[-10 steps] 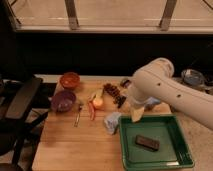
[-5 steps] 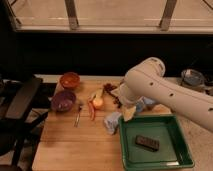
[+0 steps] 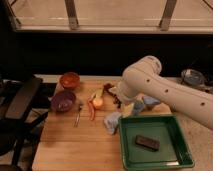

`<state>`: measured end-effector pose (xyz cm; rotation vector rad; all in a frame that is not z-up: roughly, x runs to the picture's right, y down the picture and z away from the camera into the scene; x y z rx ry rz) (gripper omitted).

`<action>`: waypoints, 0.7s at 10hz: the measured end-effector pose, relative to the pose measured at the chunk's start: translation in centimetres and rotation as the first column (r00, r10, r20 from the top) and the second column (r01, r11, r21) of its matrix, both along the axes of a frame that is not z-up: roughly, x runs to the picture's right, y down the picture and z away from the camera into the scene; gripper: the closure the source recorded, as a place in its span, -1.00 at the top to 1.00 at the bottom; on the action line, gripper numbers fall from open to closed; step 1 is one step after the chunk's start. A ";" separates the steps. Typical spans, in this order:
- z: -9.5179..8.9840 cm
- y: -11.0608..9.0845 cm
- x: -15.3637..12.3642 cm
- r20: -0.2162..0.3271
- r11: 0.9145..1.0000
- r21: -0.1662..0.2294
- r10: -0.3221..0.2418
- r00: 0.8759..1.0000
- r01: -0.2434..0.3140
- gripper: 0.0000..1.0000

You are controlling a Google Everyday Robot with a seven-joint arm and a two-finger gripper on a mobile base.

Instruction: Stack bowls into tray

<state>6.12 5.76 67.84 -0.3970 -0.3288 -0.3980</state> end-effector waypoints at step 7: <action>9.6 -8.9 -8.2 0.141 0.985 0.086 -0.163 0.976 0.152 0.60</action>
